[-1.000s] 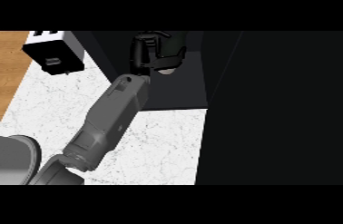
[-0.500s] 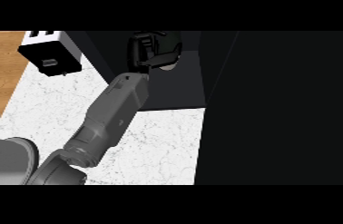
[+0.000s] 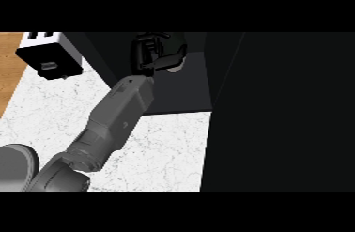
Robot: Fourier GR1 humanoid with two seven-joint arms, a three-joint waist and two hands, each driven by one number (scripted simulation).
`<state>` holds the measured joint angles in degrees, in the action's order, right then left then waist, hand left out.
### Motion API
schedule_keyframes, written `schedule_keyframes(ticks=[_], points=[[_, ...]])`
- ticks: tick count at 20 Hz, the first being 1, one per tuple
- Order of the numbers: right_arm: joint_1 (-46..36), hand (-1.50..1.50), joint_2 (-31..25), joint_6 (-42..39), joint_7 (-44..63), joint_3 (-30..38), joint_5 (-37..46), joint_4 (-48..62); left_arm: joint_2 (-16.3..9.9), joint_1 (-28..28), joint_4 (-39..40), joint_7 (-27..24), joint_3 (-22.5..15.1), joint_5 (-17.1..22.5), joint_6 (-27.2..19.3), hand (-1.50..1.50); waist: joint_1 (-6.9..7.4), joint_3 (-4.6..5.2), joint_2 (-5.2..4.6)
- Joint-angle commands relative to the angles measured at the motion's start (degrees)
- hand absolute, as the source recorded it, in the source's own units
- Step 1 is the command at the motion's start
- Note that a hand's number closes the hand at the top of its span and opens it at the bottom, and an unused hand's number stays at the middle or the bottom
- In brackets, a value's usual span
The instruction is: Pick up the wine, place it into the cabinet and close the cabinet
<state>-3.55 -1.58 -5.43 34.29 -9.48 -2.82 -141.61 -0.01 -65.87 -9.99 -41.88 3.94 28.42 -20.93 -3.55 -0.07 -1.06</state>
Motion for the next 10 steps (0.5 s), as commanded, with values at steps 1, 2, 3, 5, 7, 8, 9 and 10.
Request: schedule_keyframes(ticks=[1,2,3,5,7,8,9,10], points=[[2.22,-1.5,0.1,-0.15,0.6,-0.17,-1.81,-4.03,-1.38,1.48,2.13,-1.93,1.21,0.1,0.88,1.5,-0.56,0.11,-0.37],[1.32,-1.5,0.21,-0.58,-1.22,-0.36,-1.03,-1.5,-1.39,-1.23,2.54,-0.32,0.82,-0.54,-0.78,1.5,-0.58,0.1,-0.47],[0.79,-1.5,-0.86,-1.09,0.49,2.09,-4.34,-2.79,-0.04,2.18,2.24,-4.68,0.98,-0.55,-0.57,1.5,-0.38,0.1,-0.43],[1.11,-1.5,-0.2,0.09,3.06,-0.37,-2.07,-6.07,-0.66,-0.01,3.38,-1.29,0.54,-1.17,-1.42,1.5,-0.49,0.14,-0.2],[2.29,-1.5,0.53,-0.58,-1.81,0.21,-1.41,-1.73,-0.75,0.58,4.06,-1.57,-0.19,-2.27,-2.67,-1.5,0.1,0.08,-0.17],[-0.7,-1.5,-1.11,-0.97,1.22,3.93,-5.52,-1.53,0.0,0.1,4.61,-1.37,-0.18,-2.17,-3.21,-1.5,-0.52,0.09,-0.52],[2.38,-1.5,-0.41,-1.02,0.78,1.45,-3.6,-3.59,-2.56,0.09,4.36,-0.88,0.0,-2.32,-1.67,-1.5,-0.57,0.1,-0.38],[-0.47,-1.5,1.01,0.41,0.56,-0.93,-0.27,-2.15,-1.76,1.05,4.79,-1.68,-0.15,-2.57,-1.58,-1.5,-0.44,0.16,-0.52]])
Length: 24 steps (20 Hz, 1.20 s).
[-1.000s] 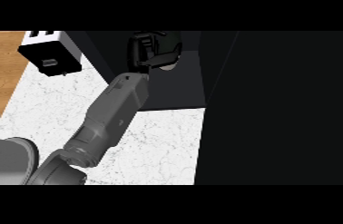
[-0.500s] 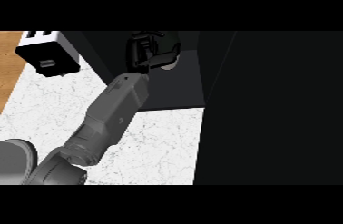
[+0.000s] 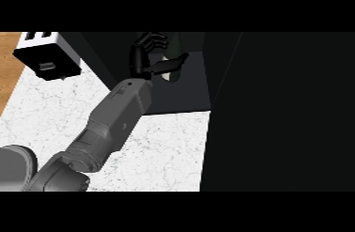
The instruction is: Pick up the wine, place it into the cabinet and close the cabinet
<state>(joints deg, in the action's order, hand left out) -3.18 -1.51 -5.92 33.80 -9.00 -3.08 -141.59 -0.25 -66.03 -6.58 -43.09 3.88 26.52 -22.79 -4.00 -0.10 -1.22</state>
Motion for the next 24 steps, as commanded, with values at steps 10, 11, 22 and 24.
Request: schedule_keyframes(ticks=[10,11,22,24], points=[[-2.3,-1.5,1.27,1.36,2.29,-2.33,0.73,-2.12,-1.41,1.66,3.19,-0.37,-1.91,-3.71,-3.01,-1.5,-0.43,0.24,-0.57],[-0.34,-1.5,-0.4,-0.6,0.59,1.51,-3.03,-1.36,-1.51,0.81,3.17,0.49,-1.83,-3.76,-4.0,-1.5,-0.51,0.13,-0.54],[2.42,-1.5,1.17,-0.89,-0.61,-1.9,-1.5,-2.4,-1.8,5.15,1.82,-5.5,0.08,-3.06,-1.45,-1.5,-1.12,0.21,-0.73],[1.54,-1.5,0.41,-1.96,-2.77,-0.31,-1.75,0.57,-1.33,3.68,1.56,-4.83,0.35,-3.03,-1.81,-1.5,-0.73,0.16,-0.74]])
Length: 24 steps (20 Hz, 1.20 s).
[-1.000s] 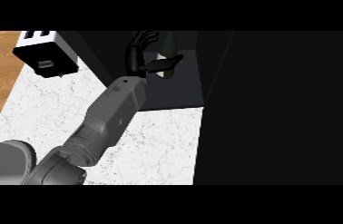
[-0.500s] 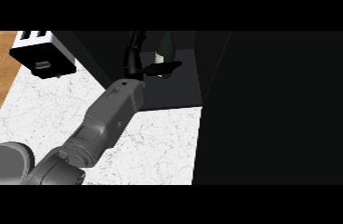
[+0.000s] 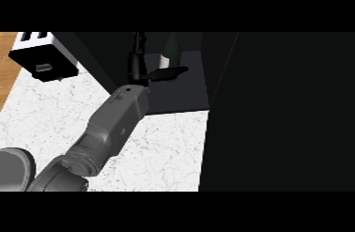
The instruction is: Pick up the wine, place it into the cabinet and close the cabinet
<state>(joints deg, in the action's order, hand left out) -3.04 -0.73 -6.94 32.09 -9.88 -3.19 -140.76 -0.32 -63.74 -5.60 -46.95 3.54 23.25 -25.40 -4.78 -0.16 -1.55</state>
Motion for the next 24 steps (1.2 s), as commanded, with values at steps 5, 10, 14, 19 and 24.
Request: schedule_keyframes(ticks=[5,10,14,19,24], points=[[0.2,-1.5,0.03,0.14,1.72,0.31,-1.92,-2.24,-0.43,1.35,-0.18,-2.06,0.51,-0.4,4.32,-1.5,0.54,0.26,-0.06],[-0.5,-1.5,0.01,0.75,4.01,-1.05,-0.63,-3.98,0.33,2.0,0.64,-1.26,0.16,-0.68,6.7,-1.5,0.48,0.28,0.12],[-0.23,-1.5,0.15,0.94,3.45,-1.15,-1.02,-3.19,0.33,3.59,0.72,-3.12,-0.67,-0.7,8.73,-1.5,0.45,0.24,0.31],[-0.11,-1.5,-0.04,1.12,4.21,-0.96,-2.0,-4.67,0.33,3.91,-0.12,-3.1,-0.01,1.66,11.01,-1.5,0.57,0.22,0.66],[-0.79,-1.5,-0.2,1.26,3.75,1.02,-2.54,-3.46,0.33,3.86,-1.4,-2.54,0.01,2.79,14.11,-1.5,1.98,0.2,0.86]])
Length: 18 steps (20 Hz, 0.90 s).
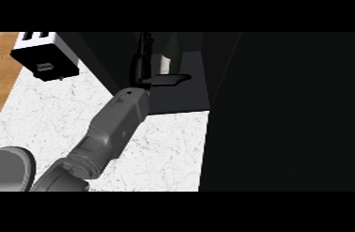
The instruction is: Pick up the wine, place it into the cabinet and close the cabinet
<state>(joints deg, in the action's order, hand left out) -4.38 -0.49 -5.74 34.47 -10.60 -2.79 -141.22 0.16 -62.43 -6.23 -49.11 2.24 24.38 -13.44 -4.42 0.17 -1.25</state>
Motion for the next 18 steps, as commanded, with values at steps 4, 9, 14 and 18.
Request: schedule_keyframes(ticks=[4,9,14,18], points=[[-2.69,-1.5,-0.31,0.84,1.35,0.68,-1.75,-0.34,-0.15,3.62,-0.55,-1.45,-1.07,5.03,2.21,-1.5,0.25,-0.11,0.58],[-0.17,-1.5,0.47,2.69,2.43,-4.68,2.37,-1.88,-0.15,5.94,-4.27,0.4,-6.04,8.75,1.91,-1.5,0.84,-0.1,1.17],[-0.11,-1.5,-0.27,2.69,3.19,-1.35,0.37,-3.7,-0.15,13.17,-12.18,0.83,-14.99,13.17,0.2,-1.5,1.24,-0.14,1.49],[-0.42,-1.5,-1.01,1.93,1.21,1.32,-1.98,-2.12,-0.16,17.45,-22.61,2.67,-25.11,18.77,-7.27,-1.5,1.63,-0.16,1.24]])
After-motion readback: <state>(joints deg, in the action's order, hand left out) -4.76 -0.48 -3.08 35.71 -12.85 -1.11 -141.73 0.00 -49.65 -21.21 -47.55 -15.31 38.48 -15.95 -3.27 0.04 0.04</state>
